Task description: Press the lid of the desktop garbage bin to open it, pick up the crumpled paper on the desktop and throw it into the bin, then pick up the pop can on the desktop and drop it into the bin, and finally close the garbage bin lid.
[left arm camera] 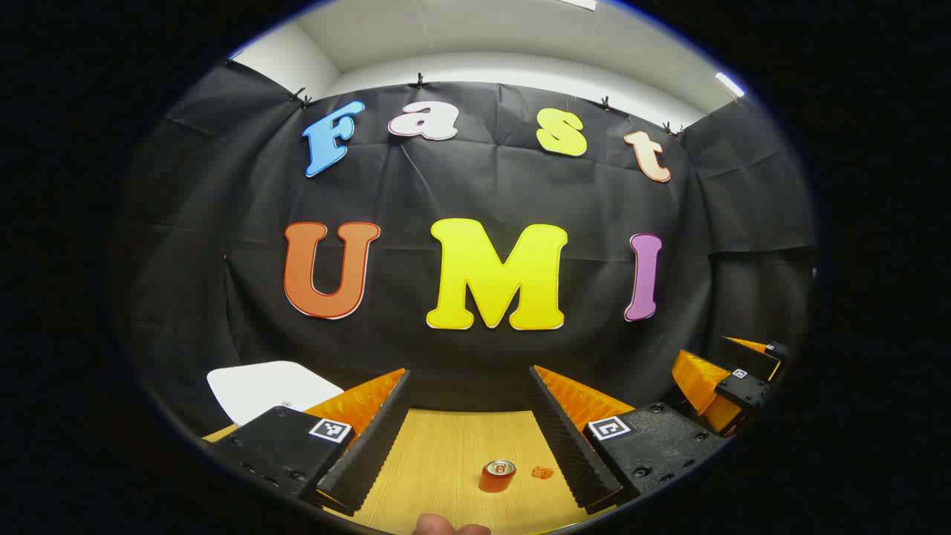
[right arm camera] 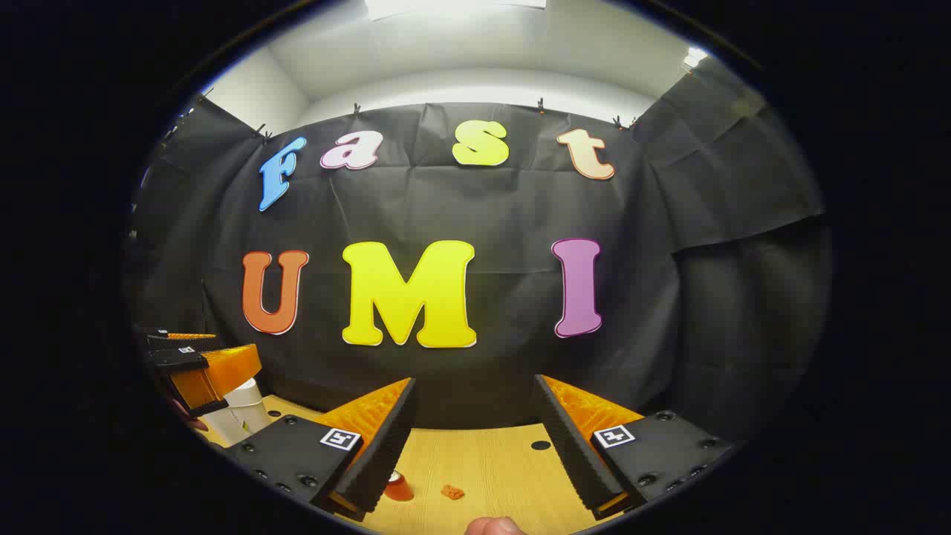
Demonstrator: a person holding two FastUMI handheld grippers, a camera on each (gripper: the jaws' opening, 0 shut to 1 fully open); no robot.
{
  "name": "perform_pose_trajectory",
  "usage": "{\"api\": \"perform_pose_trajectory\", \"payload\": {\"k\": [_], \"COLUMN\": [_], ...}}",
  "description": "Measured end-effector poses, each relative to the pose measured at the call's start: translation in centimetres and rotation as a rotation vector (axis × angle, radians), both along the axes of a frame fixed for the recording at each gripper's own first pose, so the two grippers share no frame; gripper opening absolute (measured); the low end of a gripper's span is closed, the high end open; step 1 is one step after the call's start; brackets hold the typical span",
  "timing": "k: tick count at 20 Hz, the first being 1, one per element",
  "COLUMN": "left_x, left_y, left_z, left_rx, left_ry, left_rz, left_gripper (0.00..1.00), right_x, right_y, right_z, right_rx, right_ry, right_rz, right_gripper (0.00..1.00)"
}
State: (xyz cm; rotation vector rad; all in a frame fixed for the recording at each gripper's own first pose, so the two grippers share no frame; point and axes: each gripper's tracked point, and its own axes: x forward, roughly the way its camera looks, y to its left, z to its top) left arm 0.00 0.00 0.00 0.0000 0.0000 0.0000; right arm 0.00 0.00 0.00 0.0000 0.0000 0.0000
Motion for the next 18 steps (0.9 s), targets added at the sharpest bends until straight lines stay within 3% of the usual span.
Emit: {"api": "perform_pose_trajectory", "payload": {"k": [18], "left_x": [-0.3], "left_y": [0.2], "left_z": [0.9], "left_rx": [0.028], "left_ry": [-0.023], "left_rz": [0.025], "left_gripper": [0.99], "right_x": [0.7], "right_y": [-0.1], "right_z": [0.0], "right_rx": [0.022], "right_ry": [0.010], "right_rz": [-0.005], "right_gripper": [0.97]}}
